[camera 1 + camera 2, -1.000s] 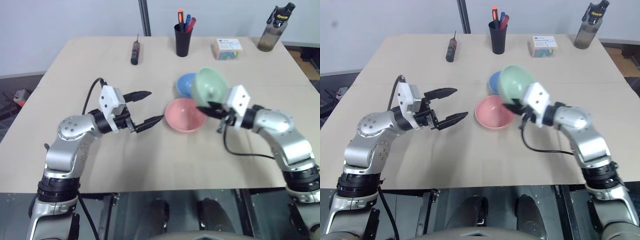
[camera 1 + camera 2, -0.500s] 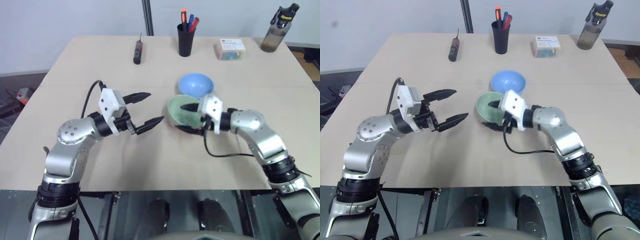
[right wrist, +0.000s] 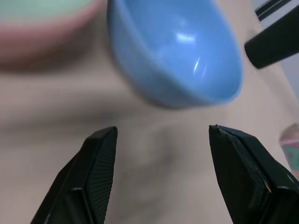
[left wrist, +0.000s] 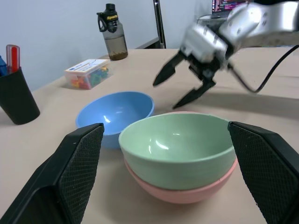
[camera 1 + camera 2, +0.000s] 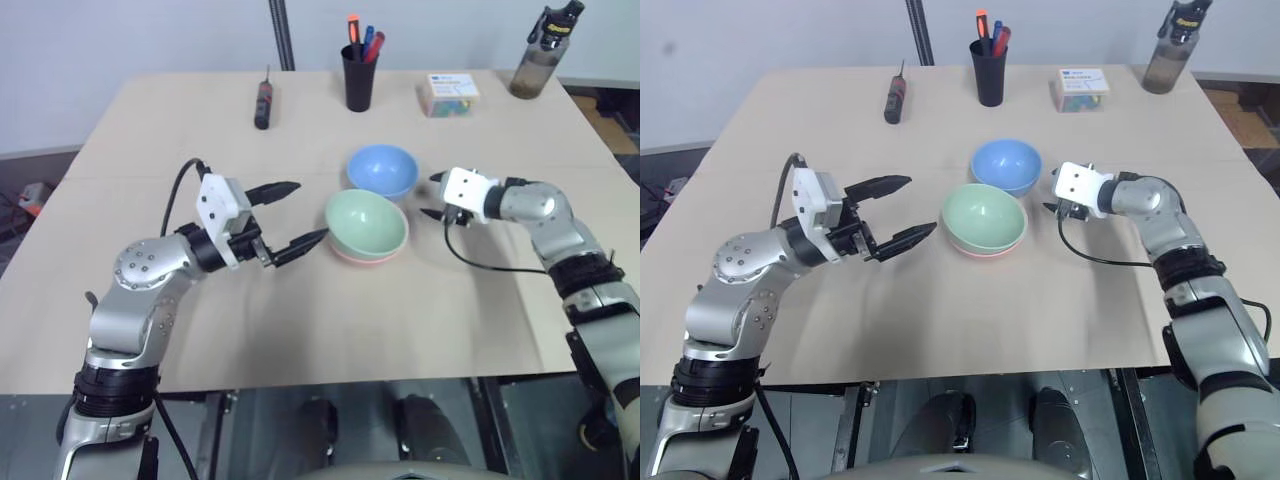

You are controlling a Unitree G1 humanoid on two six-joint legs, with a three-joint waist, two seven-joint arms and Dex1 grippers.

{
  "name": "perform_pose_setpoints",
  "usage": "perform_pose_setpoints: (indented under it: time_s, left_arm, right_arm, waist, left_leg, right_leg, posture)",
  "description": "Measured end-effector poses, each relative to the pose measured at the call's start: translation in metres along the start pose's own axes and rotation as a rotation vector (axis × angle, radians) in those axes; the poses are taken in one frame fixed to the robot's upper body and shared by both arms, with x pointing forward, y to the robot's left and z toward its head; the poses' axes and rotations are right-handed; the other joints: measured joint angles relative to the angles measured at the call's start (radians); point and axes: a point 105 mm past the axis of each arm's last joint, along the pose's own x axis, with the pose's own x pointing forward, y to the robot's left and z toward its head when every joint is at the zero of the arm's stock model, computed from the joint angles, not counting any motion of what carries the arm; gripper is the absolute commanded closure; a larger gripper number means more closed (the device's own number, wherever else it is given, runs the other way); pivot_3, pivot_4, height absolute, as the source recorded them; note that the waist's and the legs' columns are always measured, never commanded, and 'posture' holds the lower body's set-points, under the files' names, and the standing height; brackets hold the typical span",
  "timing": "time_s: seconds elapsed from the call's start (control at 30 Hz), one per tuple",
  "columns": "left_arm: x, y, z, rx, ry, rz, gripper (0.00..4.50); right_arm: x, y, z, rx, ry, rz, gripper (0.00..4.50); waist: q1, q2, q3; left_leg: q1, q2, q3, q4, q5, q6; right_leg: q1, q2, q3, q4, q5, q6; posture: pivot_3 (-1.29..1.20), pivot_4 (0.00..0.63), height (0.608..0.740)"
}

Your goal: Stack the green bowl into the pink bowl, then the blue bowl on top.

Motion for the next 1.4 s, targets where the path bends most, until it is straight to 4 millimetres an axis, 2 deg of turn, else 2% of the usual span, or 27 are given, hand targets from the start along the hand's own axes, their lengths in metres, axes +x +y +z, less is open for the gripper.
perform_pose_setpoints:
  time_s: [0.13,0.27,0.6,0.63,0.7,0.73,0.77,0.87,1.13,1.2,1.3,1.33,1.37,1.4]
  left_arm:
    - [-0.004,-0.003,0.001,-0.003,0.008,0.010,0.00]
    - [-0.012,0.000,0.002,0.009,0.025,0.036,0.00]
    - [-0.013,-0.002,0.002,0.003,0.034,0.047,0.00]
    - [-0.013,-0.002,0.002,0.003,0.034,0.048,0.00]
    - [-0.013,-0.001,0.002,0.004,0.033,0.048,0.00]
    - [-0.013,-0.001,0.002,0.004,0.033,0.049,0.00]
    - [-0.013,-0.001,0.002,0.004,0.033,0.049,0.00]
    - [-0.013,-0.001,0.002,0.003,0.033,0.050,0.00]
    - [-0.012,-0.002,0.001,-0.005,0.025,0.056,0.00]
    - [-0.012,-0.002,0.001,-0.007,0.023,0.059,0.00]
    - [-0.012,-0.001,0.001,-0.010,0.019,0.067,0.00]
    - [-0.012,-0.001,0.000,-0.011,0.020,0.069,0.00]
    - [-0.013,-0.001,0.000,-0.011,0.017,0.071,0.00]
    - [-0.014,-0.001,-0.001,-0.013,0.019,0.076,0.00]
  right_arm:
    - [0.016,-0.005,0.014,-0.081,-0.036,-0.044,1.24]
    - [0.023,-0.014,0.027,-0.129,-0.069,-0.092,1.24]
    - [0.036,0.002,0.028,-0.216,-0.046,-0.033,1.24]
    - [0.037,0.002,0.028,-0.227,-0.040,-0.031,1.77]
    - [0.039,0.002,0.029,-0.245,-0.029,-0.032,2.33]
    - [0.040,0.002,0.029,-0.252,-0.025,-0.032,2.92]
    - [0.040,0.002,0.029,-0.254,-0.023,-0.033,3.17]
    - [0.041,0.005,0.026,-0.268,-0.007,-0.022,4.45]
    - [0.036,0.002,0.026,-0.238,-0.024,0.004,4.45]
    - [0.030,-0.008,0.035,-0.143,-0.085,-0.009,4.45]
    - [0.013,-0.029,0.066,-0.006,-0.270,-0.004,4.45]
    - [0.007,-0.032,0.074,0.012,-0.320,0.012,4.45]
    - [-0.008,-0.029,0.086,0.048,-0.390,0.065,4.45]
    - [-0.011,-0.027,0.089,0.054,-0.407,0.087,4.45]
  waist:
    - [-0.012,0.000,0.000]
    - [-0.013,0.000,0.000]
    - [-0.017,0.000,0.000]
    - [-0.017,0.000,0.000]
    - [-0.017,0.000,0.000]
    - [-0.017,0.000,0.000]
    - [-0.018,0.000,0.000]
    - [-0.017,0.000,0.000]
    - [-0.018,0.001,0.000]
    - [-0.018,0.001,0.000]
    - [-0.017,0.001,0.000]
    - [-0.015,0.001,0.000]
    - [-0.013,0.001,0.000]
    - [-0.007,0.001,0.000]
  left_leg:
    - [0.000,0.000,0.000,0.000,0.000,-0.001]
    - [0.000,0.000,-0.001,0.000,0.000,-0.001]
    - [0.000,0.000,-0.001,0.000,0.000,-0.001]
    - [0.000,0.000,-0.001,0.000,0.000,-0.001]
    - [0.001,0.000,-0.001,0.000,0.001,-0.001]
    - [0.001,0.000,-0.001,0.000,0.001,-0.001]
    - [0.001,0.000,-0.001,0.000,0.001,-0.001]
    - [0.001,0.000,-0.001,0.000,0.001,-0.001]
    - [0.000,0.000,-0.001,0.000,0.001,-0.001]
    - [0.000,0.000,-0.001,0.000,0.001,-0.001]
    - [0.000,0.001,-0.001,0.000,0.000,-0.001]
    - [0.000,0.001,-0.002,0.000,0.000,-0.001]
    - [0.000,0.001,-0.003,0.000,0.000,-0.001]
    - [-0.001,0.001,-0.004,0.000,0.000,-0.001]
  right_leg:
    - [0.000,0.000,0.000,0.000,0.000,0.000]
    - [0.000,0.000,0.000,0.000,0.000,0.000]
    - [0.000,0.000,0.000,0.001,0.000,0.000]
    - [0.000,0.000,0.000,0.001,0.000,0.000]
    - [0.000,0.000,0.000,0.001,0.000,0.000]
    - [0.000,0.000,0.000,0.001,0.000,0.000]
    - [0.000,0.000,0.000,0.001,0.000,0.000]
    - [0.000,0.000,0.000,0.001,0.000,0.000]
    - [0.000,0.000,0.000,0.001,0.000,0.000]
    - [0.000,0.000,0.000,0.001,0.000,0.000]
    - [0.001,0.000,0.000,0.001,0.000,0.000]
    - [0.001,0.000,-0.001,0.001,0.000,0.000]
    - [0.001,0.000,-0.002,0.000,0.000,0.000]
    - [0.001,-0.001,-0.002,0.000,0.000,0.000]
  posture:
    - [0.00,0.150,0.740]
    - [0.00,0.150,0.740]
    - [0.00,0.150,0.740]
    - [0.00,0.150,0.740]
    - [0.00,0.150,0.740]
    - [0.00,0.150,0.740]
    - [0.00,0.150,0.740]
    - [0.00,0.150,0.740]
    - [0.00,0.150,0.740]
    - [0.00,0.150,0.740]
    - [0.00,0.150,0.740]
    - [0.00,0.150,0.740]
    - [0.00,0.150,0.740]
    - [0.00,0.150,0.740]
